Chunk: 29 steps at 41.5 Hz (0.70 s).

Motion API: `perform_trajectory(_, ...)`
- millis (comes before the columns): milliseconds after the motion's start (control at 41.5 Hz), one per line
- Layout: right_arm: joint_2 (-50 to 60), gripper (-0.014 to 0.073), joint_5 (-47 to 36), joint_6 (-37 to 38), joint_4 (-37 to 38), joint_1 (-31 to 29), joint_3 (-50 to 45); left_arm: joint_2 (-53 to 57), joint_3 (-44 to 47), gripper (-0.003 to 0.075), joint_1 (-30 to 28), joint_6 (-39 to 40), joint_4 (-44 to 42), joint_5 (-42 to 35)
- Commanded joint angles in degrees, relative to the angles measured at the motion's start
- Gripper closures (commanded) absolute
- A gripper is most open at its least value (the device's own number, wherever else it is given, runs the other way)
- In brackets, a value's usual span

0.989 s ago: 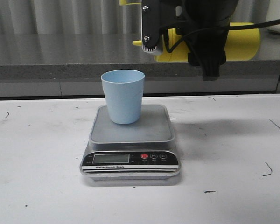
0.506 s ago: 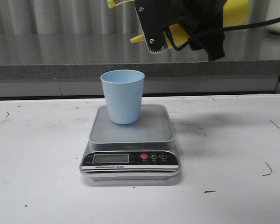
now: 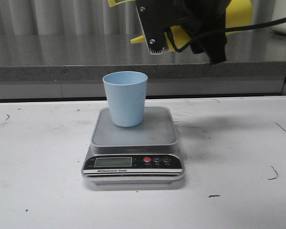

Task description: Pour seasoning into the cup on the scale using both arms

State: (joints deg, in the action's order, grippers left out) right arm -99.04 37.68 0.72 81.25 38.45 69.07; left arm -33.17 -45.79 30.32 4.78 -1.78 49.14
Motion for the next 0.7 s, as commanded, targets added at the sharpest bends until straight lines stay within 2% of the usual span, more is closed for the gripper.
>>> perform_trajectory(0,3.24,0.0244,1.45,6.10,-0.29,-0.54,2.03,-0.11,-1.49,0.0365,0.30,0.66,0.09,-3.86)
perform_trajectory(217,6.52,0.0244,-0.15,26.29,-8.96,-3.68,2.03,-0.11,-1.49,0.0365,0.30,0.66,0.09,-3.86)
perform_trajectory(314,8.84,0.0244,-0.32,31.33,-15.26,-5.26,1.90,-0.11,-1.49,0.0365,0.30,0.66,0.09,-3.86)
perform_trajectory(434,12.63,0.0244,-5.19,32.16,-22.33,-7.41,-0.55,-0.11,-1.49,0.0365,0.30,0.66,0.09,-3.86)
perform_trajectory(675,21.58,0.0244,-25.83,33.55,-30.25,-14.19,-13.66,-0.11,-1.49,0.0365,0.30,0.66,0.09,-3.86)
